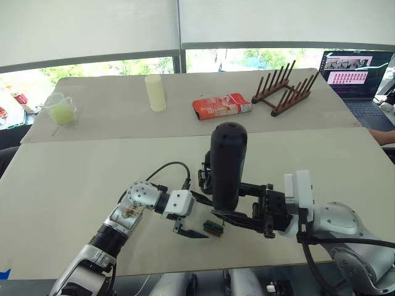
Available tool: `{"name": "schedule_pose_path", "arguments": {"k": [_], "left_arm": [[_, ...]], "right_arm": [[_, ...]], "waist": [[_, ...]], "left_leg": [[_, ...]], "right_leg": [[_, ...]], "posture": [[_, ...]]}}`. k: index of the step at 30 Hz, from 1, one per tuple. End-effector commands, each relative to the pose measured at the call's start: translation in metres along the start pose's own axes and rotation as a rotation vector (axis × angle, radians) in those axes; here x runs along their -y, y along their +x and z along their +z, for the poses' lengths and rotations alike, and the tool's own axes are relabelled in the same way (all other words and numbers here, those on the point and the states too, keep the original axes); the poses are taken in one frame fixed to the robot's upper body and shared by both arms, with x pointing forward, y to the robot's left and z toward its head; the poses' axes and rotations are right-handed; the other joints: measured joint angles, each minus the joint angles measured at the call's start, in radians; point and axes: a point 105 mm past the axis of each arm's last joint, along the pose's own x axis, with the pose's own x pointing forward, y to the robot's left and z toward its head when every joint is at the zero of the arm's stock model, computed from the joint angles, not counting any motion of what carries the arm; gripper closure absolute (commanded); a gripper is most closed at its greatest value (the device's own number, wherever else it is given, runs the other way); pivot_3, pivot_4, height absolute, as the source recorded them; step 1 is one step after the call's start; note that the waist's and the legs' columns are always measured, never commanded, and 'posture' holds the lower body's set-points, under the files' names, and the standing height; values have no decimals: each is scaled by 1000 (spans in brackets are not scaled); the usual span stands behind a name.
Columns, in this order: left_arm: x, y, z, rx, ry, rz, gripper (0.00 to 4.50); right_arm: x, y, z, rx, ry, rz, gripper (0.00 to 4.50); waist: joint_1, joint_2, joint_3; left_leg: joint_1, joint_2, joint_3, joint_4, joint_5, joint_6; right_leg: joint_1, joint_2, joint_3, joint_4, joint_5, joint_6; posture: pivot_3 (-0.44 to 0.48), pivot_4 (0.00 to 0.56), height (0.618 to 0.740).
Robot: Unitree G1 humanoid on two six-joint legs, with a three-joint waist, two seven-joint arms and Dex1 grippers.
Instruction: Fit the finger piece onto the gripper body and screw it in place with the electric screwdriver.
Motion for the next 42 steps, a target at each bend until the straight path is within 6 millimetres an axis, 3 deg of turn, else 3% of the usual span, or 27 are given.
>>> {"name": "schedule_pose_path", "arguments": {"k": [1,11,23,42], "left_arm": [[-7,-3,6,9,32,31,0],[-17,-20,4,-1,-15,134,0],[-15,-42,5,-20,-57,203,0],[-30,-54,5,-21,-64,289,0]], "right_arm": [[-1,0,18,47,-44,39,2604],[8,-5,29,39,-43,118,2604],[25,-6,49,24,-52,252,2604],[43,26,71,106,-27,334,2604]], "waist": [[-1,0,0],[0,0,0],[-1,0,0],[-2,0,0]], "left_leg": [[0,0,0,0,0,0],[0,0,0,0,0,0],[-1,0,0,0,0,0],[-3,0,0,1,0,0]], "right_leg": [[0,0,0,0,0,0],[0,-1,0,0,0,0],[-1,-3,0,0,0,0],[-2,-5,-1,0,0,0]], "posture": [[0,150,740],[0,150,740],[0,150,740],[0,150,740]]}}
